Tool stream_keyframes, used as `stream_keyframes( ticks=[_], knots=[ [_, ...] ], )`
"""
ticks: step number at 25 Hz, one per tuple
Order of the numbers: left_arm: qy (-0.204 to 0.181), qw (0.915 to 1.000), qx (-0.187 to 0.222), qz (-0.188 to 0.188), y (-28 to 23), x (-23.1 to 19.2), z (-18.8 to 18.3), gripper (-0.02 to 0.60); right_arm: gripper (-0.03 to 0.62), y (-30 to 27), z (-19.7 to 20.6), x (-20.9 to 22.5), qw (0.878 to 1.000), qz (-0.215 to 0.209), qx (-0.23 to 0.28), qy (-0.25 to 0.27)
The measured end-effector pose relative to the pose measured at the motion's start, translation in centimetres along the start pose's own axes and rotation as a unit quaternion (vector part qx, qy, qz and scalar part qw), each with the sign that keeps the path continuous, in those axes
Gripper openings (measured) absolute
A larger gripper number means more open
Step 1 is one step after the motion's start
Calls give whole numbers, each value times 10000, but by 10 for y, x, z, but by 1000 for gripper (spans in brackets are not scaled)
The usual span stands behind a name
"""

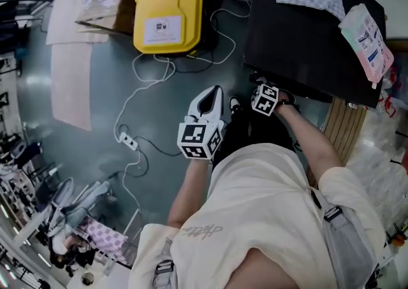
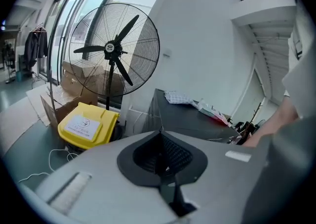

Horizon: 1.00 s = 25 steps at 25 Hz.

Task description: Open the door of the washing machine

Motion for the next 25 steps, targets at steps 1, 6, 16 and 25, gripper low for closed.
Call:
stream_keyframes(
  ticks=[1,6,16,25],
  knots=[
    [28,10000,-25,-56,1,-1,1,17,224,-7,2,0,9999,-28,-108,24],
    [236,9992,-97,-297,5,-6,9,17,215,-33,10,6,9979,-64,-632,80],
    [492,9974,-113,-508,5,-8,9,17,186,-59,24,9,9824,-89,-1865,76],
    [504,9966,-145,-633,8,-5,9,17,156,-64,21,9,9803,-139,-1972,22]
  ],
)
Point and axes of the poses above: the fingertips, and each gripper's own axes: y backward along the fingers, x to its right, z out of its underside, the point moved 4 cm from there along y, backward along the fingers, and after that the axes turned 3 degrees about x, right-handed, at the moved point
